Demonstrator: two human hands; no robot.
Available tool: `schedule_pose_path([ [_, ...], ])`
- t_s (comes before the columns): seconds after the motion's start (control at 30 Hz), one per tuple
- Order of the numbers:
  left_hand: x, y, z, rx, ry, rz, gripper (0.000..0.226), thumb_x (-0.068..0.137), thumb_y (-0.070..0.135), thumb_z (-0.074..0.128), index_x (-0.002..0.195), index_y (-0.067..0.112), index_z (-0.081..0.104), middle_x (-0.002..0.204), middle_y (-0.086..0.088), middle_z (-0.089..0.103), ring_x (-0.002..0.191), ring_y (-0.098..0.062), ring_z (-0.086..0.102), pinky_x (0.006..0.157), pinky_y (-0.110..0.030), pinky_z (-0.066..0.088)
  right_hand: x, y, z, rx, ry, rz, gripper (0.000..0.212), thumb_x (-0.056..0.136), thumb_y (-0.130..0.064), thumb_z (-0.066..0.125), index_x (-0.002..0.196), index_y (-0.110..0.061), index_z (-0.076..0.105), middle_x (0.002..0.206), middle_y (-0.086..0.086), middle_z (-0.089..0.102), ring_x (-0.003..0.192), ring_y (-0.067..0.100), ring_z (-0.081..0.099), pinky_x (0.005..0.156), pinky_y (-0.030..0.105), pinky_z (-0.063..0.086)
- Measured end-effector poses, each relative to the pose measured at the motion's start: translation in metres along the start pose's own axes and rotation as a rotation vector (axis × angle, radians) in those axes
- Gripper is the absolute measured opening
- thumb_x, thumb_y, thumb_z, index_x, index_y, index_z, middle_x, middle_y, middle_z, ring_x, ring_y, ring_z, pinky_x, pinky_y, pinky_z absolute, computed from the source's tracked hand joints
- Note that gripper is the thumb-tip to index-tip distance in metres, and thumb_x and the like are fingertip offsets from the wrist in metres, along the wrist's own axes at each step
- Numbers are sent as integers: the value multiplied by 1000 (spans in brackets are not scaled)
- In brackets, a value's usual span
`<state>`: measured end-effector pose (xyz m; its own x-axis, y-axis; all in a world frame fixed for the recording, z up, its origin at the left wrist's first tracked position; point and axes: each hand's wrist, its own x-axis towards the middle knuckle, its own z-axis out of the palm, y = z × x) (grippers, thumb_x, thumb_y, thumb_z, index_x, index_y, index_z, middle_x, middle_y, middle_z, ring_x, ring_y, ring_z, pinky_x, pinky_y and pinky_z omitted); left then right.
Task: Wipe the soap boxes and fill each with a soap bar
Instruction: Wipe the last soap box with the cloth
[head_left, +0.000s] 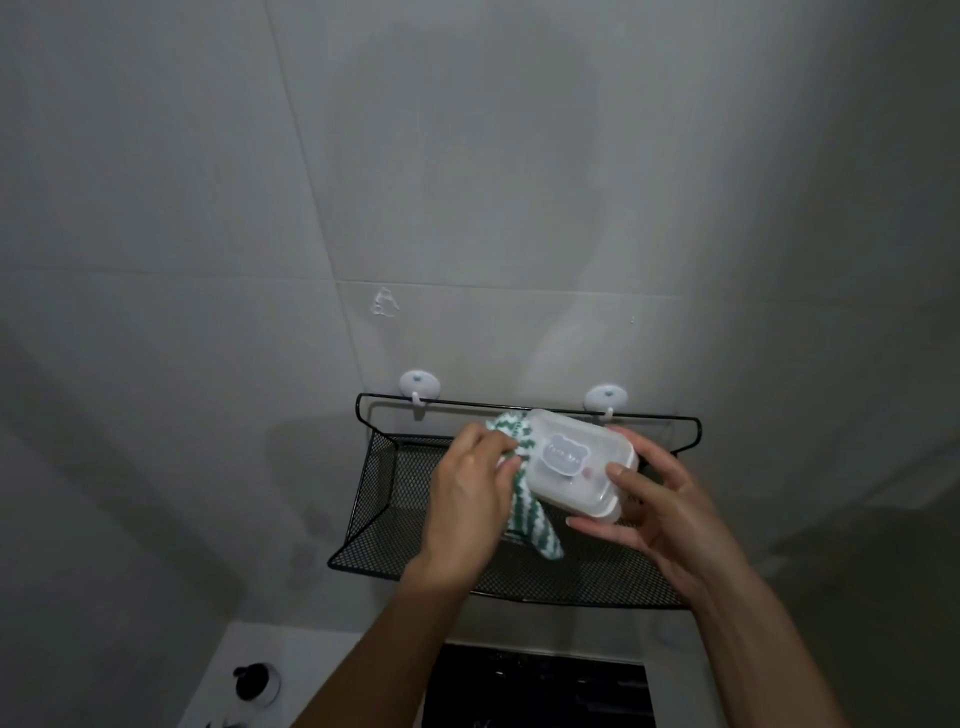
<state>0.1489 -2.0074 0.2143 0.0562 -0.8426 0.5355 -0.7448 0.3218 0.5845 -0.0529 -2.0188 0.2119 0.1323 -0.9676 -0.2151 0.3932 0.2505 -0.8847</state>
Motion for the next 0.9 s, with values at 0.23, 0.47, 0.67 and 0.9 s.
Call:
schedule_pose_path([
  [0.23, -6, -31, 4, 120, -164, -112, 10, 85, 11, 72, 95, 10, 71, 95, -2, 61, 83, -19, 61, 73, -25, 45, -1, 7, -3, -22, 99, 44, 31, 77, -9, 75, 105, -20, 74, 105, 16, 76, 90, 42, 74, 64, 54, 60],
  [0.47, -16, -34, 0, 241, -307, 28, 65, 77, 35, 78, 135, 34, 50, 124, 12, 52, 109, -9, 50, 93, -27, 41, -4, 5, -1, -160, 166, 44, 20, 93, -24, 68, 113, -19, 69, 81, 3, 76, 55, 13, 68, 44, 24, 52],
  [0.67, -19, -23, 1, 127, -263, 161, 68, 77, 35, 77, 138, 28, 48, 134, 12, 50, 119, -8, 45, 101, -29, 37, -3, 4, 1, -196, 136, 99, 27, 97, -37, 62, 109, -14, 72, 66, 2, 66, 45, 7, 52, 35, 17, 43],
  [0.9, -13, -19, -10, -319, -304, -180, 32, 86, 39, 66, 117, 30, 67, 97, 16, 70, 87, 0, 64, 76, -25, 56, -8, 0, -5, -230, 58, 71, 33, 73, -52, 71, 94, -27, 78, 73, -1, 64, 62, 11, 58, 50, 25, 49],
])
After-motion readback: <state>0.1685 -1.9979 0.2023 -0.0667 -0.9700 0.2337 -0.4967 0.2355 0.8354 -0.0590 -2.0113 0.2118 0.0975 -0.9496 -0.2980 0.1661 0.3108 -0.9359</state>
